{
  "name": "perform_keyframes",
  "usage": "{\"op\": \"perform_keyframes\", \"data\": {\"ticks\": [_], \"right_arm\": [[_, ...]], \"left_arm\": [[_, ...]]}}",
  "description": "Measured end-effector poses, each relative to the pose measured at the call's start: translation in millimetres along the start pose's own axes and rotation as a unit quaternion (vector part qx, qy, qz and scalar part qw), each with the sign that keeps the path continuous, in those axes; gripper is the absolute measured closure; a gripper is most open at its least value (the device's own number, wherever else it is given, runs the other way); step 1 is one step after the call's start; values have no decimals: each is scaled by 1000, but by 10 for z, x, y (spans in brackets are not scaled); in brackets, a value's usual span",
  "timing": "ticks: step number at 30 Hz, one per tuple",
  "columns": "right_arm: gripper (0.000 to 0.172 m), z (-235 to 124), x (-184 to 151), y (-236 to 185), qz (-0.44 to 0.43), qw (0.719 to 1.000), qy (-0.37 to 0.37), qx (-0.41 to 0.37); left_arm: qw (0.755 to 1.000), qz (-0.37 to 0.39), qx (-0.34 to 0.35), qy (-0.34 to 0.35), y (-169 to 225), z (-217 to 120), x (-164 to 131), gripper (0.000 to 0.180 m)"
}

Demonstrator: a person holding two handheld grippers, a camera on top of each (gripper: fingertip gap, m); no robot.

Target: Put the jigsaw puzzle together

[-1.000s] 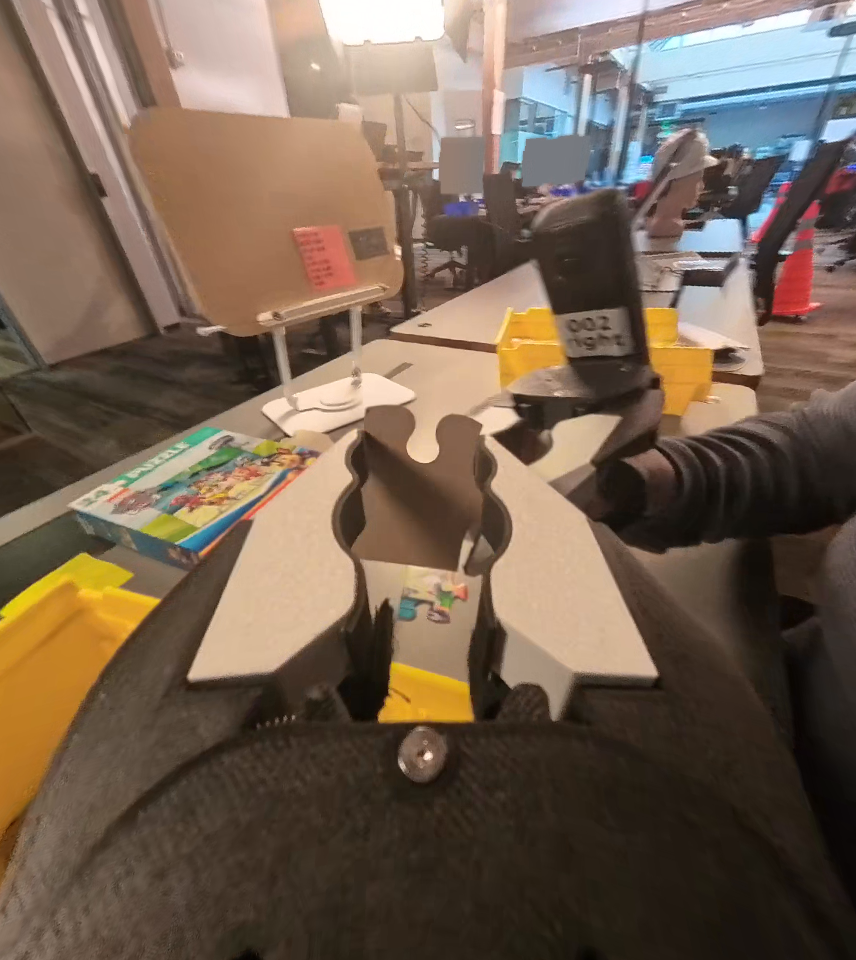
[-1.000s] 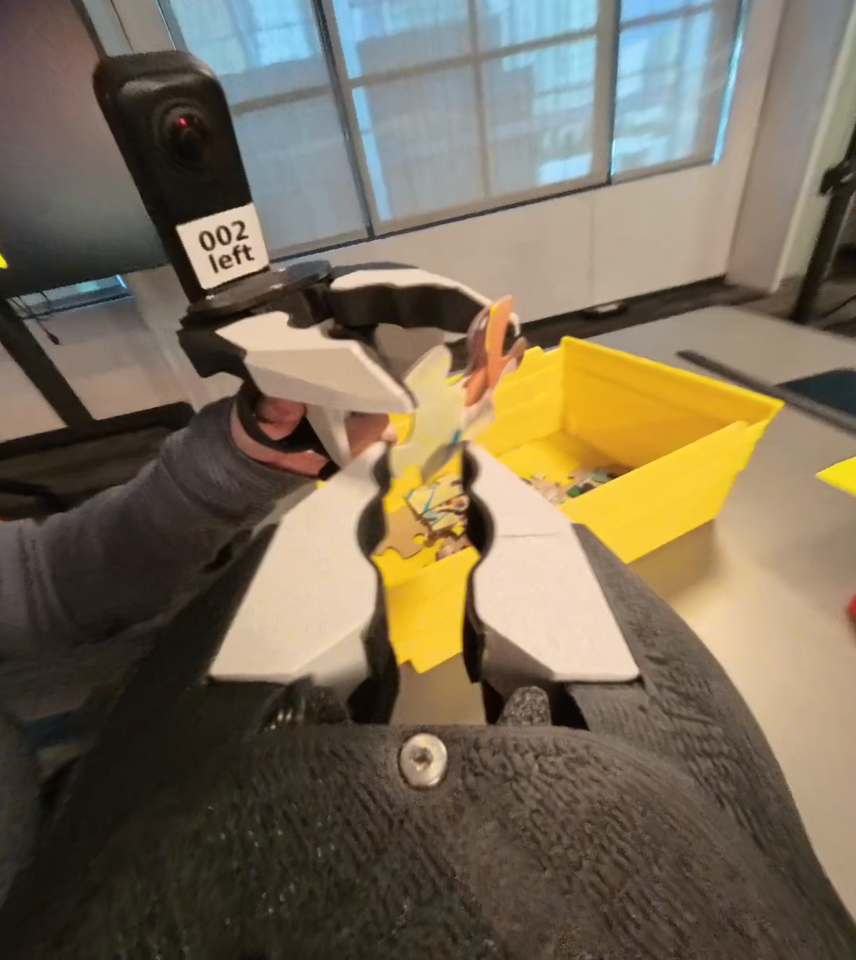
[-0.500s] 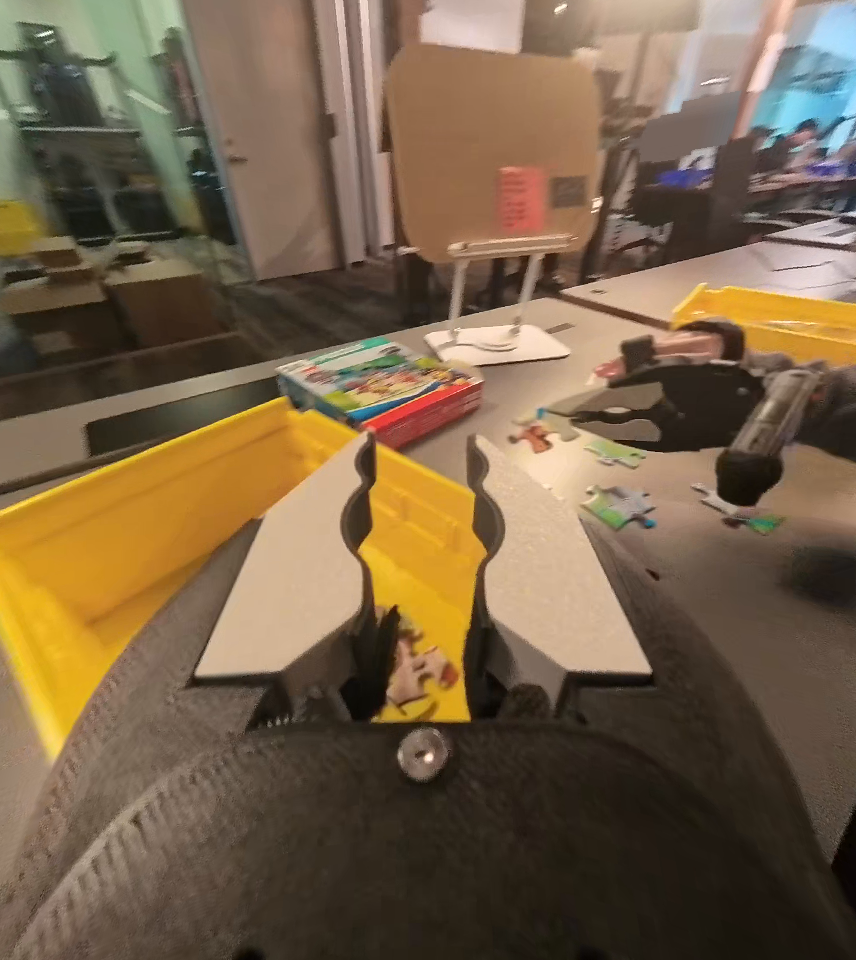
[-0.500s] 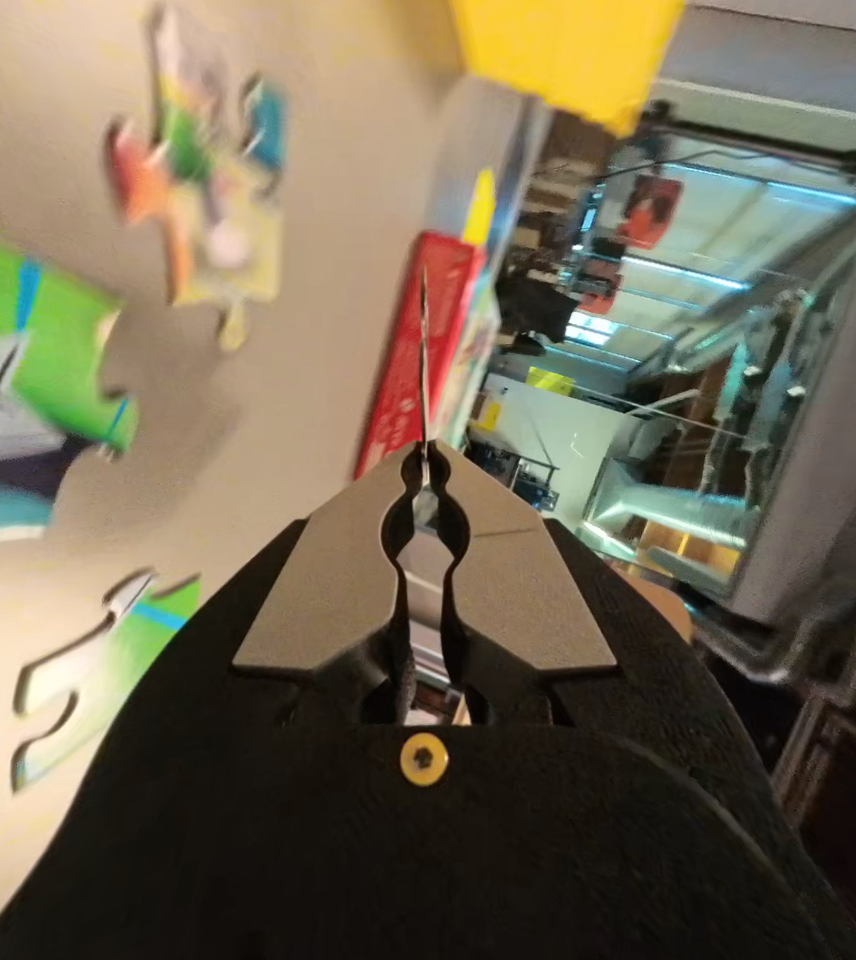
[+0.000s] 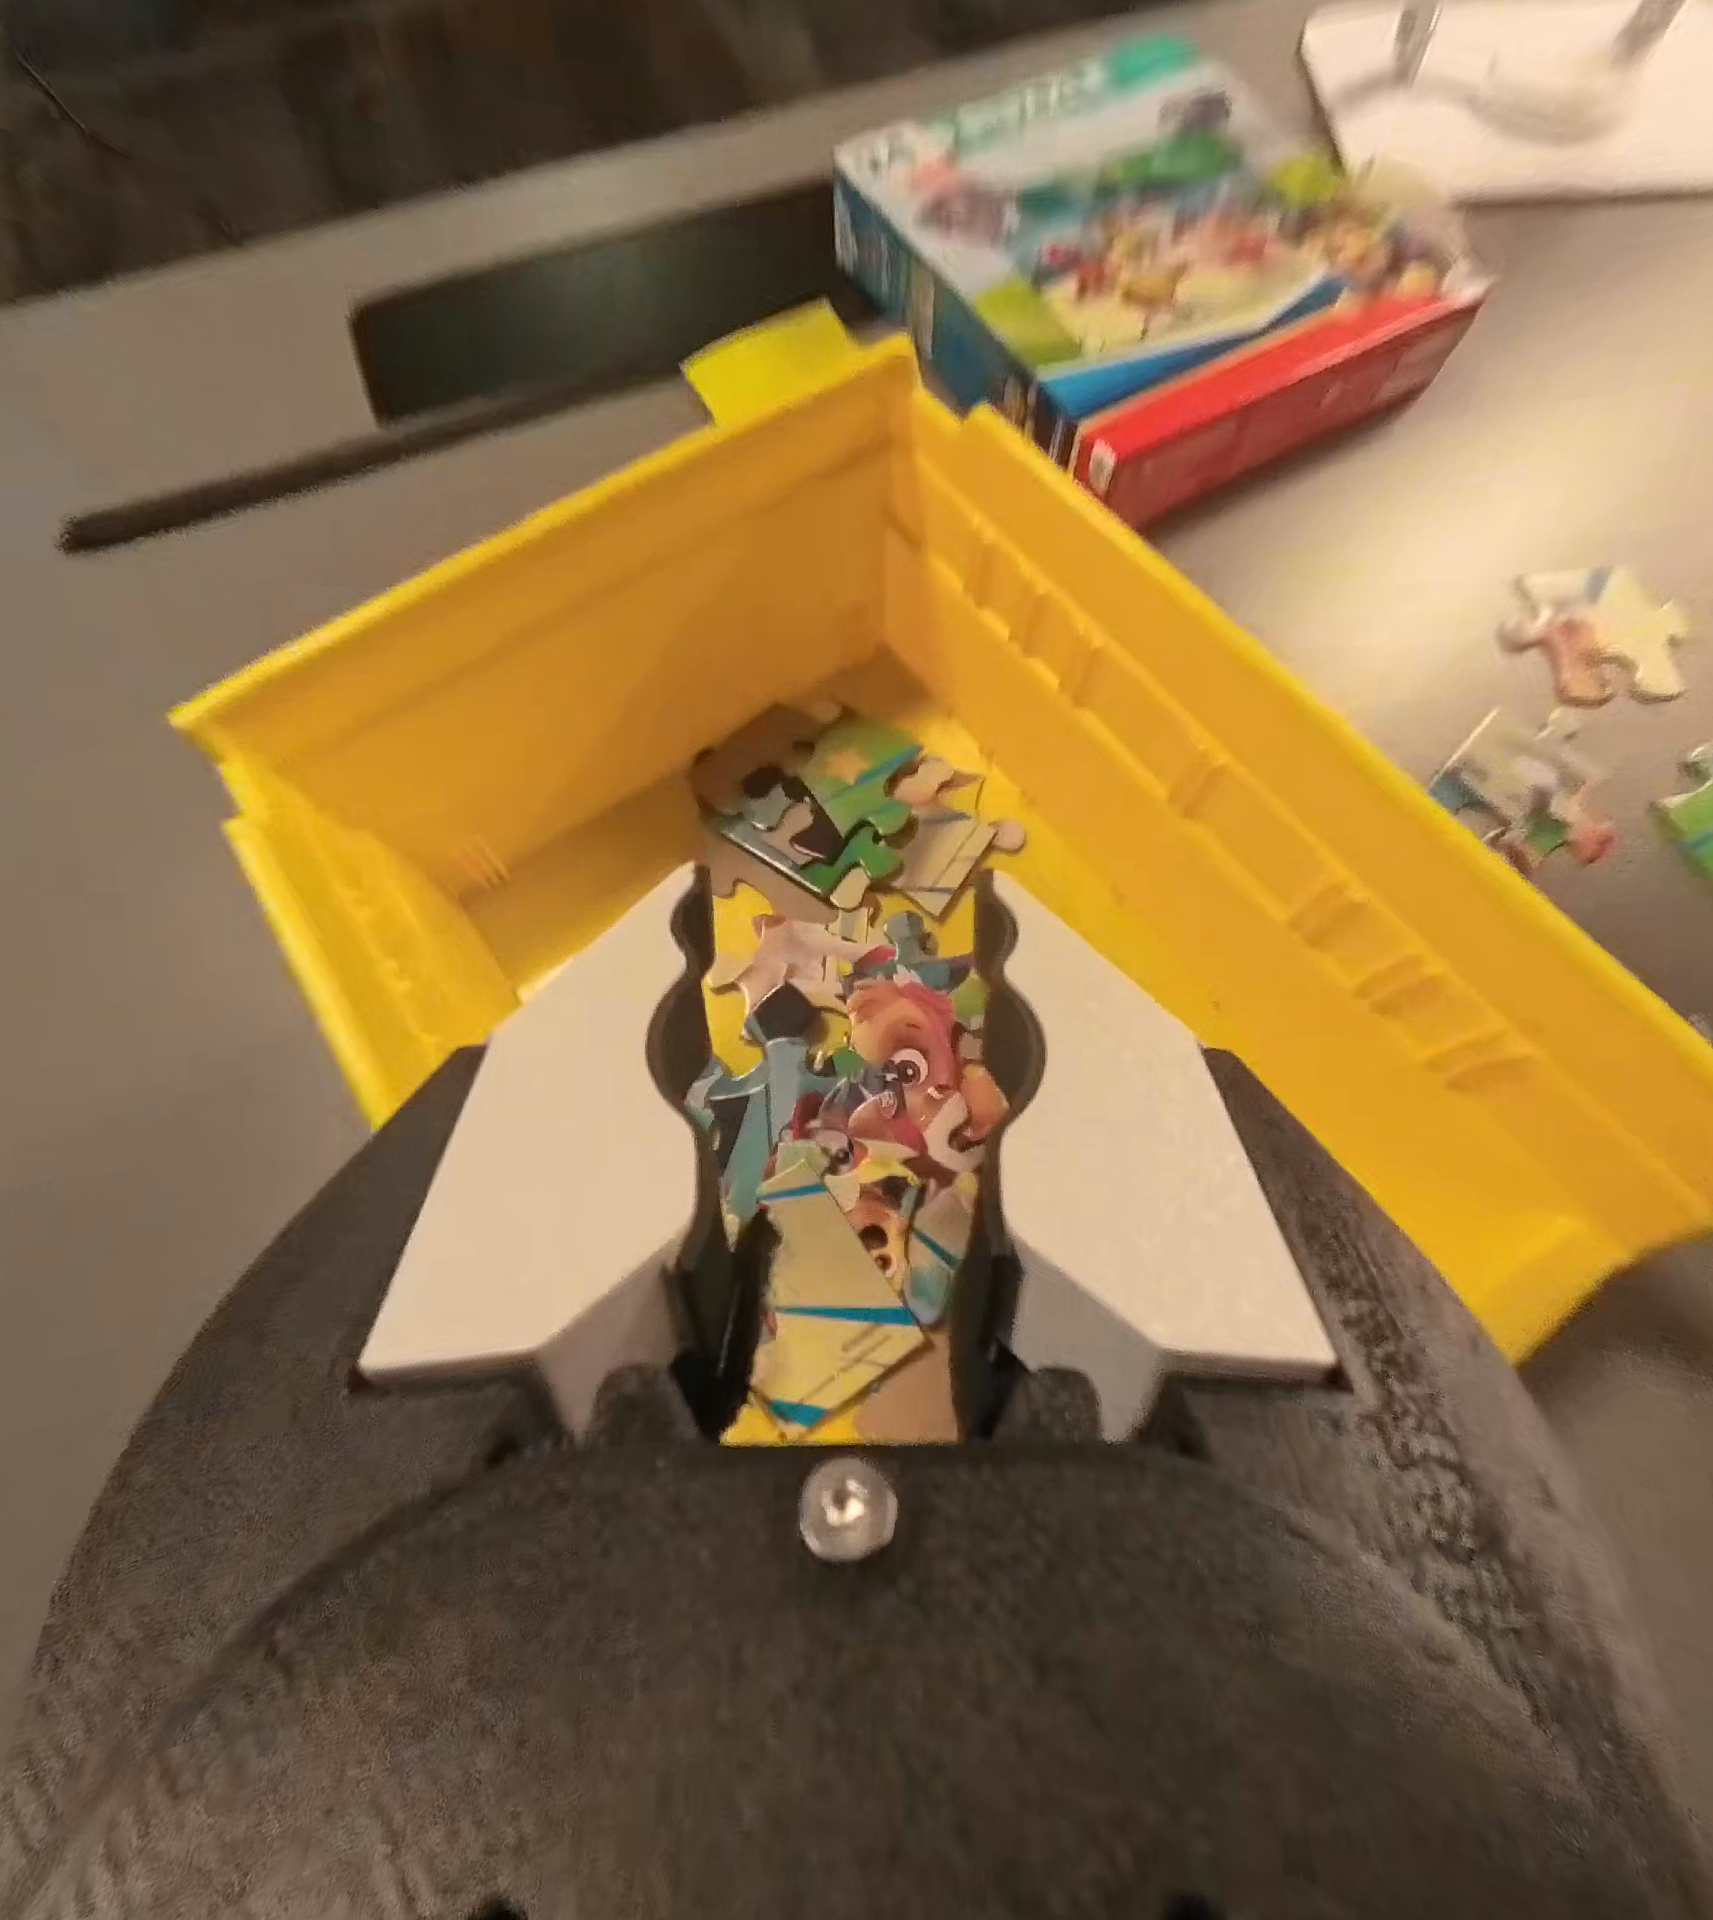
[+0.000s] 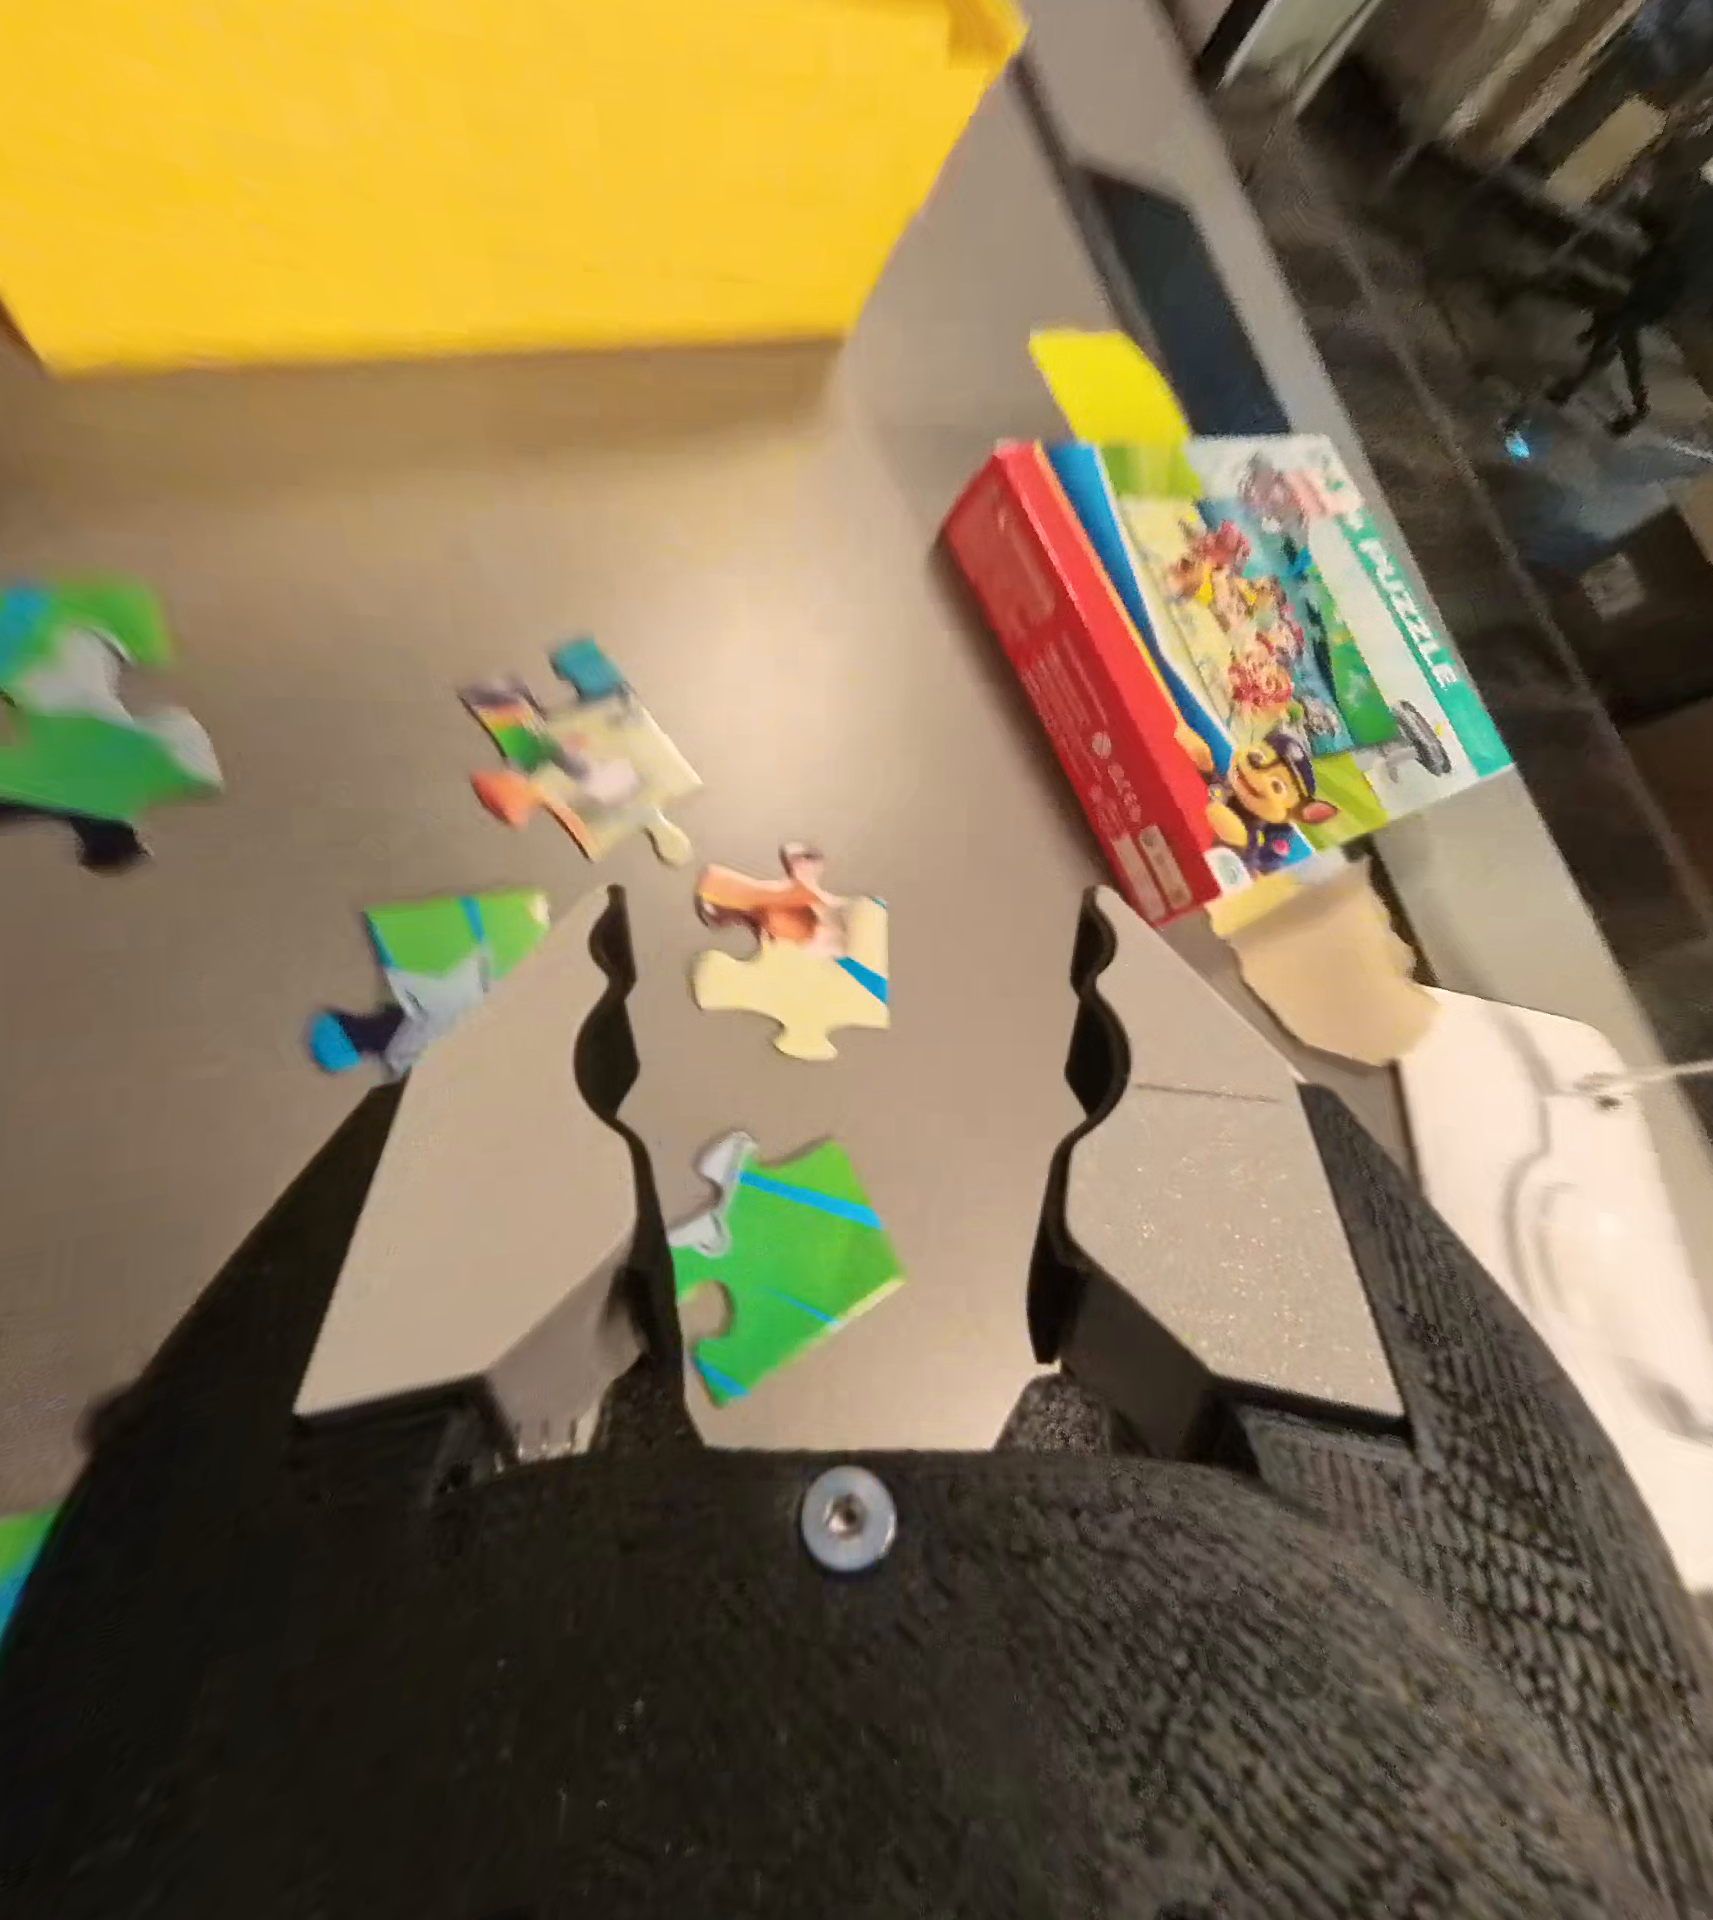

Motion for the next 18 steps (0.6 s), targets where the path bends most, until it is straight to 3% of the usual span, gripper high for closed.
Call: {"op": "perform_keyframes", "data": {"ticks": [8,11,18], "right_arm": [[101,-164,-186,-75,136,973,183,-46],[104,-153,-196,-68,142,970,192,-34],[109,-101,-219,-128,126,974,184,-23]], "left_arm": [[982,61,-72,-164,-8,925,-66,120],[970,100,-71,-209,-41,1112,-76,111],[954,118,-87,-263,-87,1351,-126,120]]}}
Point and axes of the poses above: each gripper's, where its closed fingertips meet, z out along the fingers, x out of its top, y = z × x across the jaws, the point moved 5 cm from there along -z, back along the fingers
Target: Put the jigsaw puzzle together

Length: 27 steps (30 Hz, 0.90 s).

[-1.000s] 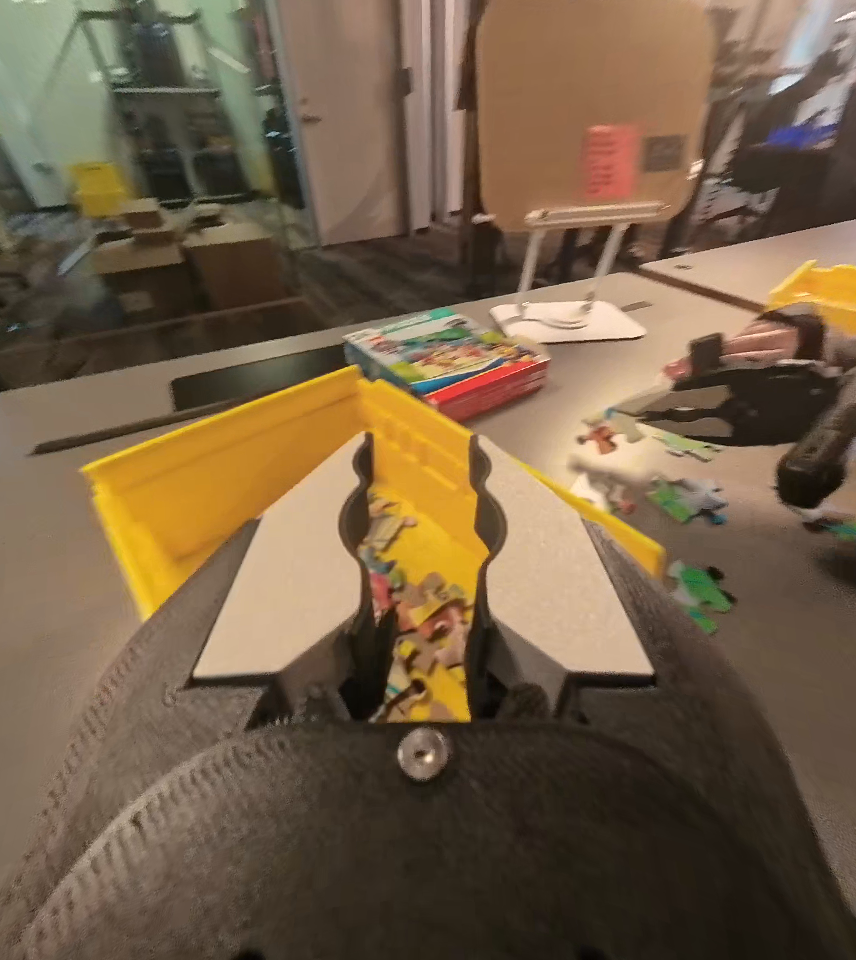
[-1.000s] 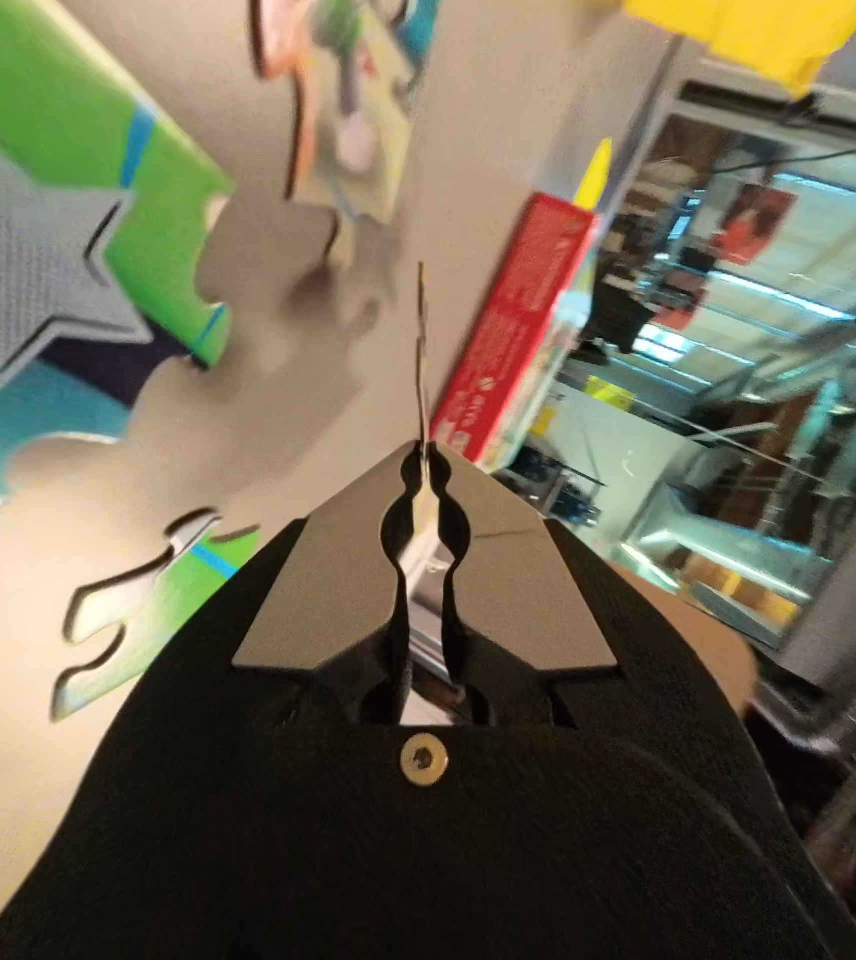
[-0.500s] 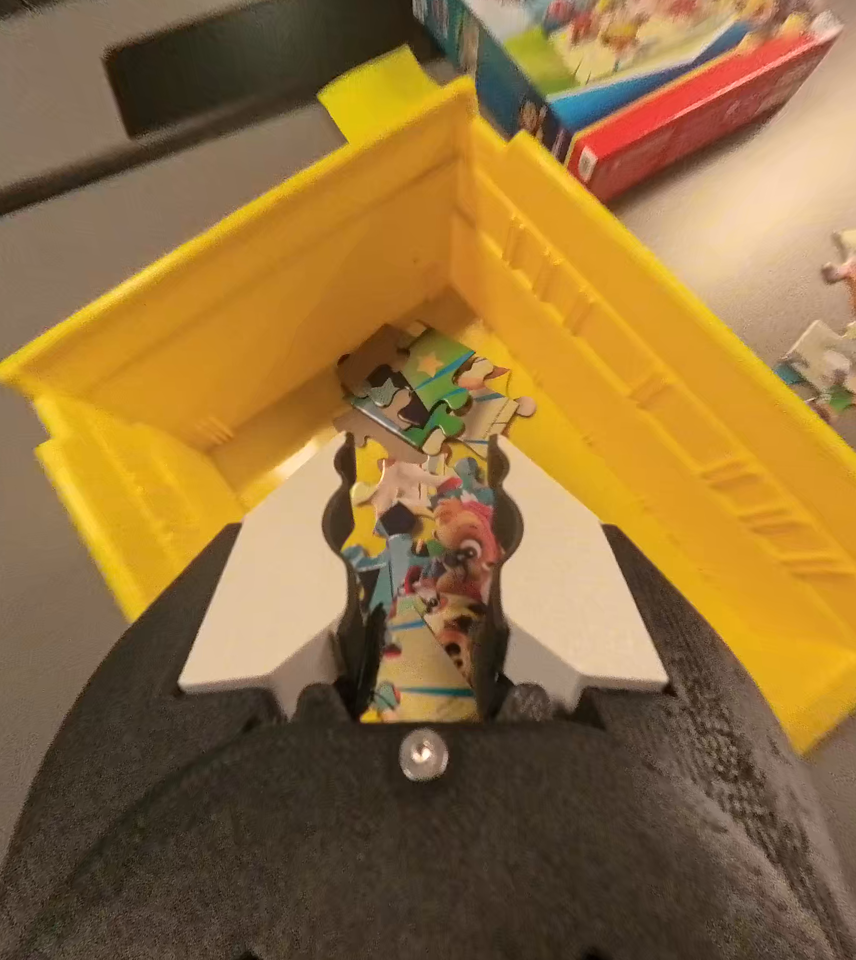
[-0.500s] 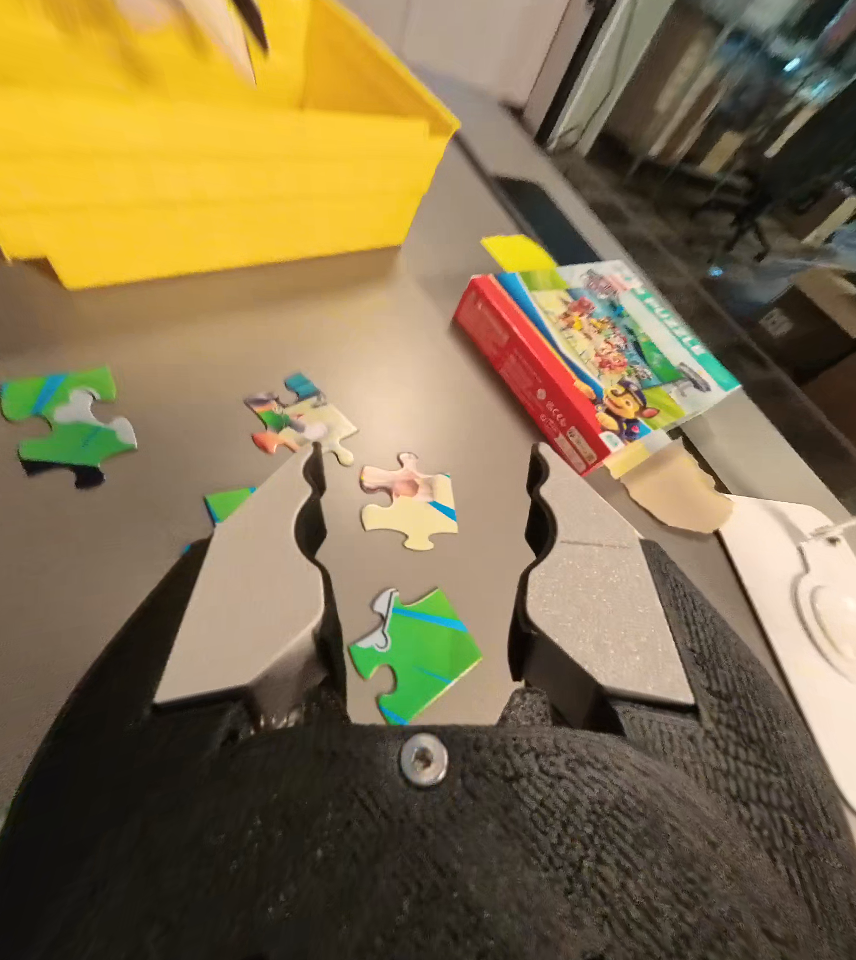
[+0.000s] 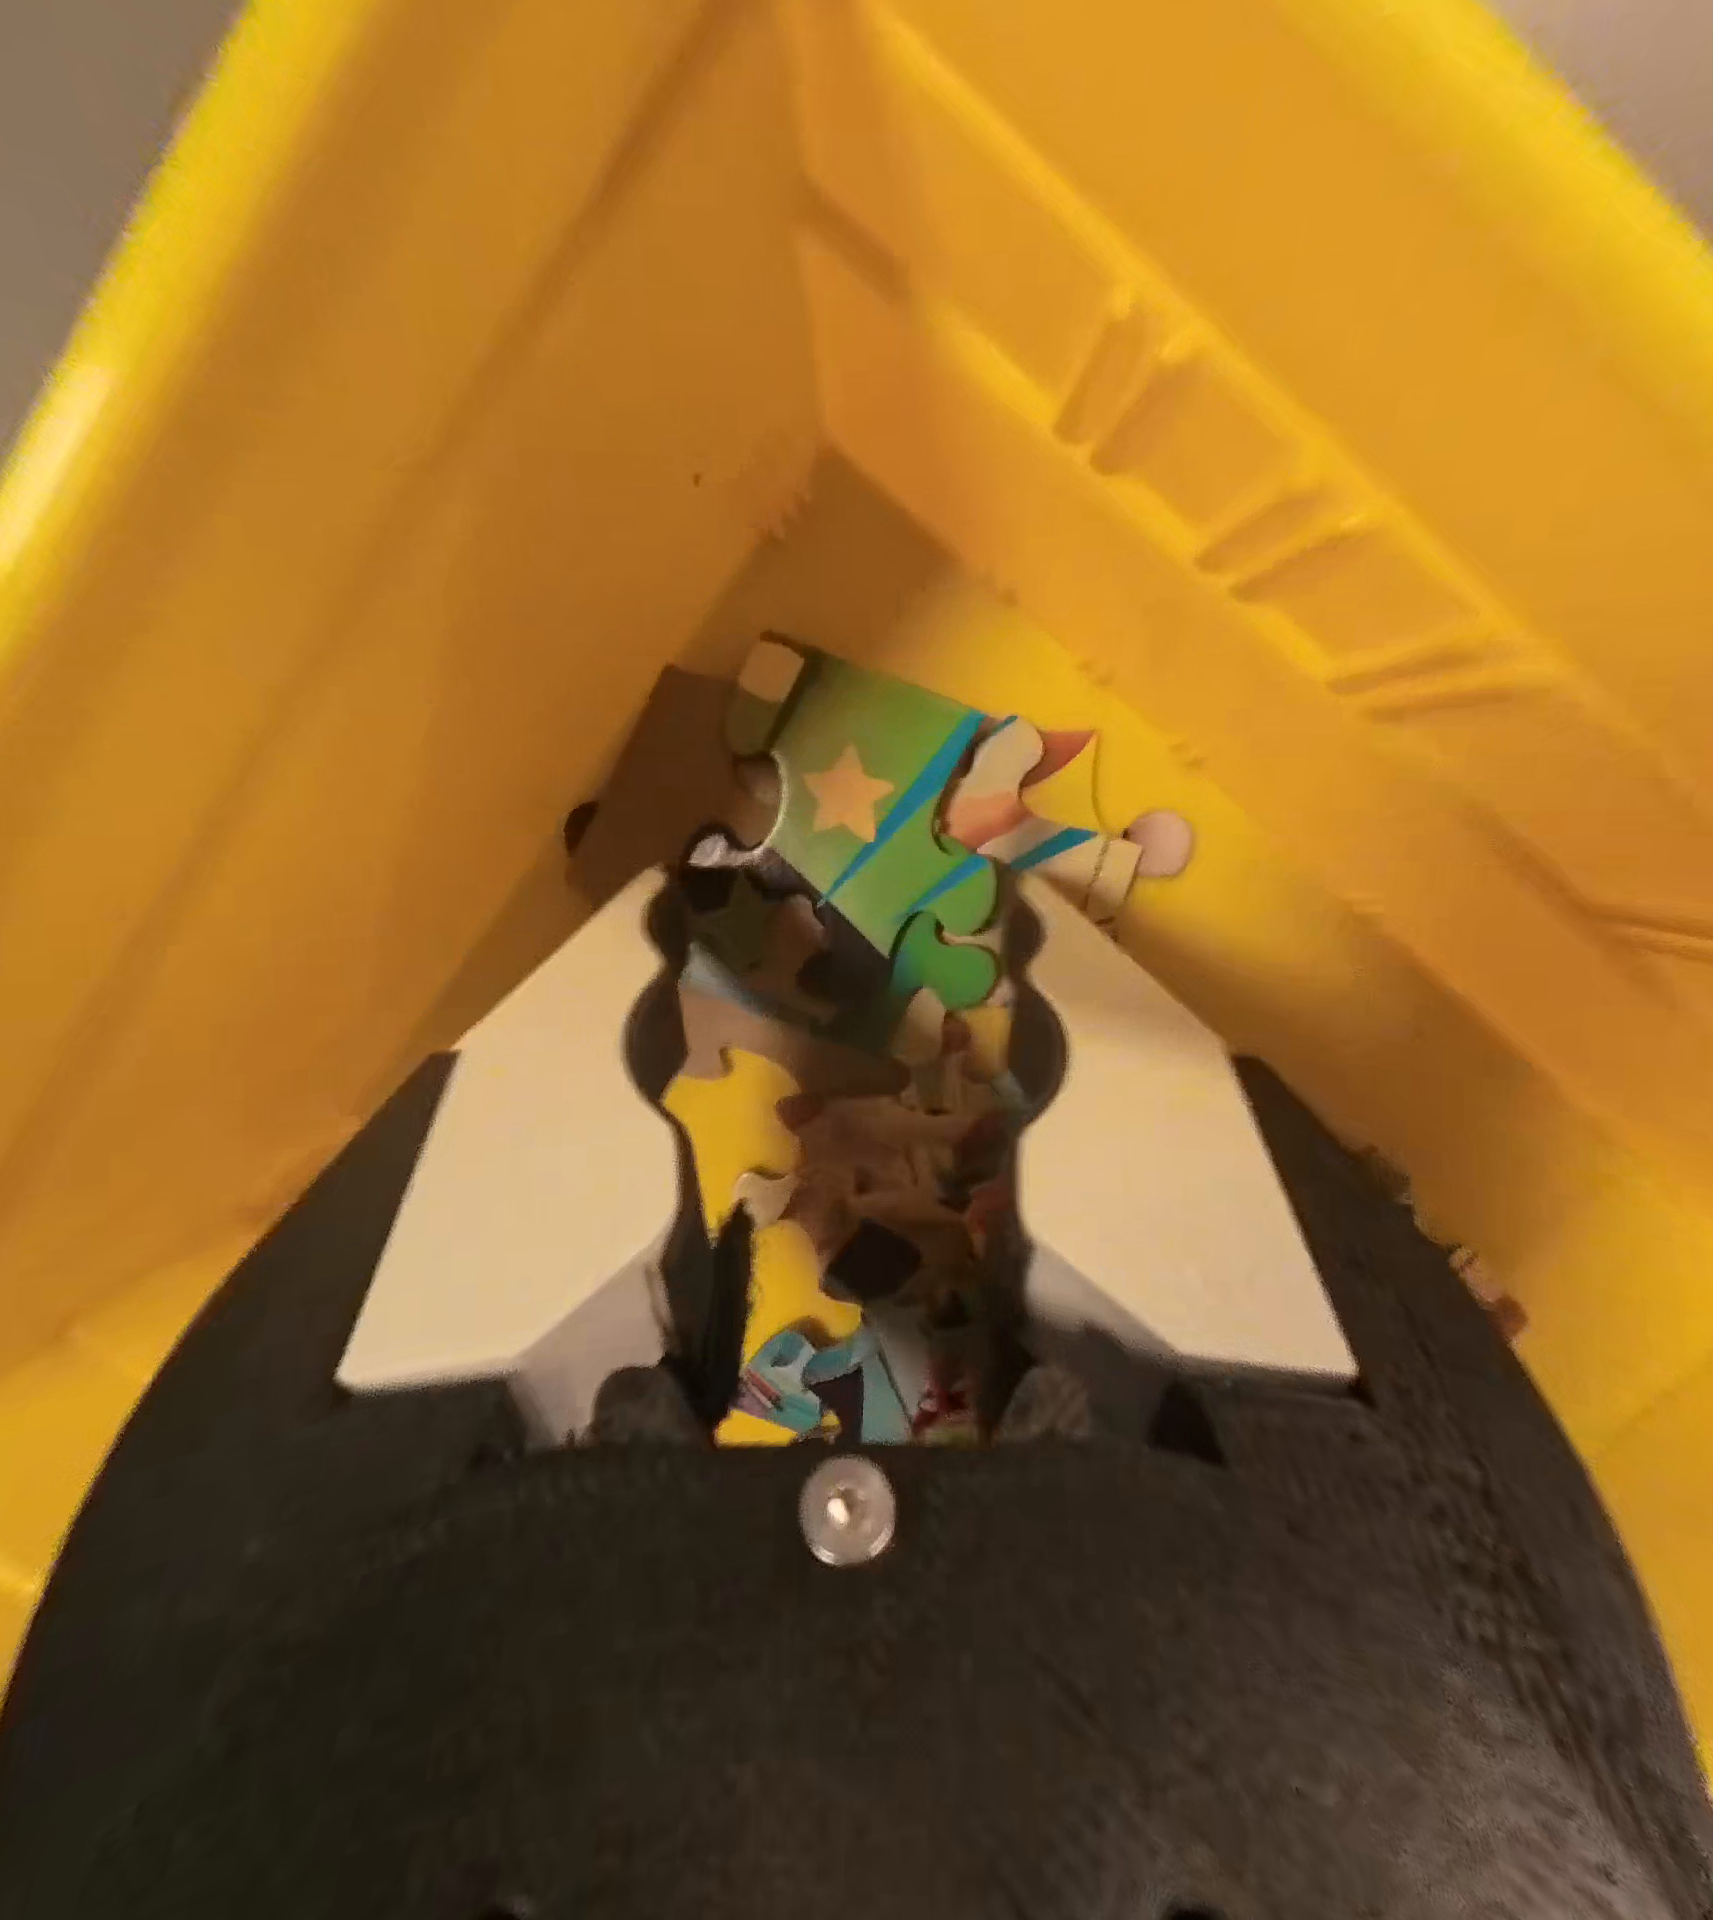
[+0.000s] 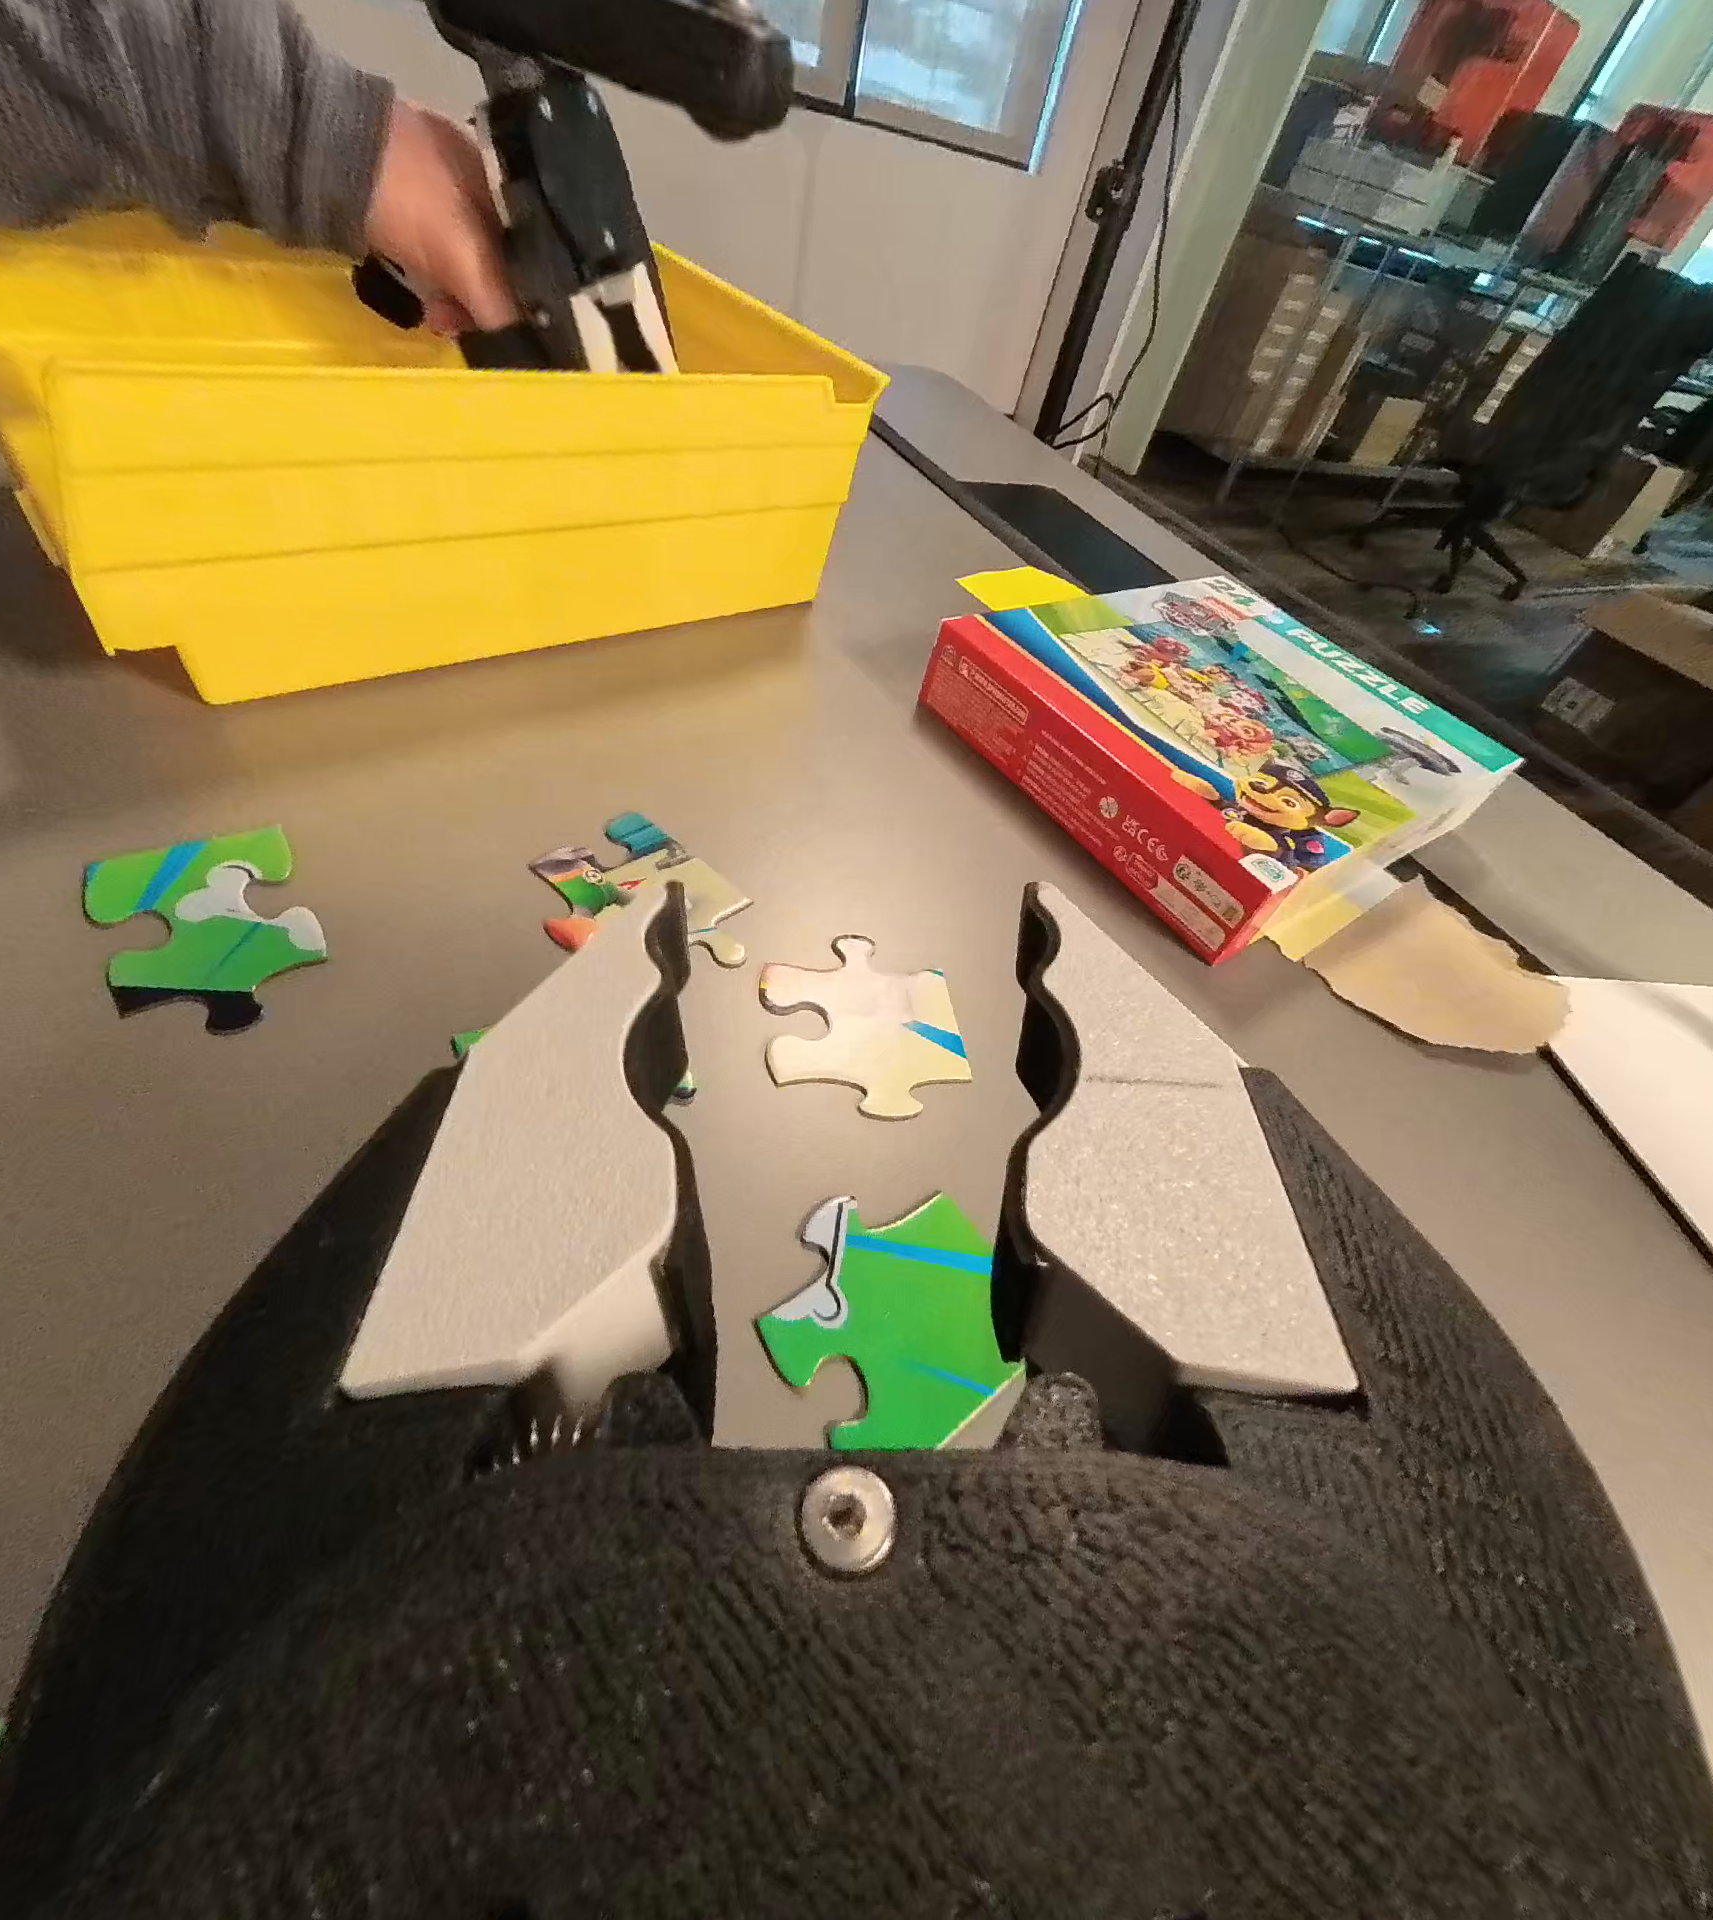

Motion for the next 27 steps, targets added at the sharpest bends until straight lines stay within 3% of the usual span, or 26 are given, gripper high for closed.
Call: {"op": "perform_keyframes", "data": {"ticks": [3,6,10,14,18,21,23,27], "right_arm": [[110,-44,43,4,-1,1000,9,-4],[111,-113,109,35,4,1000,26,-11],[112,-178,172,70,34,998,54,-6],[113,-205,193,87,53,996,68,-2],[115,-241,208,100,48,996,69,-11],[116,-289,241,129,48,996,79,-19],[116,-316,252,156,53,995,85,-23],[117,-335,235,196,66,993,90,-26]], "left_arm": [[1000,-7,1,7,16,-54,18,152],[997,-24,16,69,30,-246,80,174],[990,-27,32,137,65,-527,83,180],[989,1,57,139,130,-606,49,180],[968,18,130,212,245,-921,182,180],[926,27,164,338,598,-1456,350,180],[904,51,147,399,1019,-1702,431,180],[909,159,108,369,1976,-1496,442,180]]}}
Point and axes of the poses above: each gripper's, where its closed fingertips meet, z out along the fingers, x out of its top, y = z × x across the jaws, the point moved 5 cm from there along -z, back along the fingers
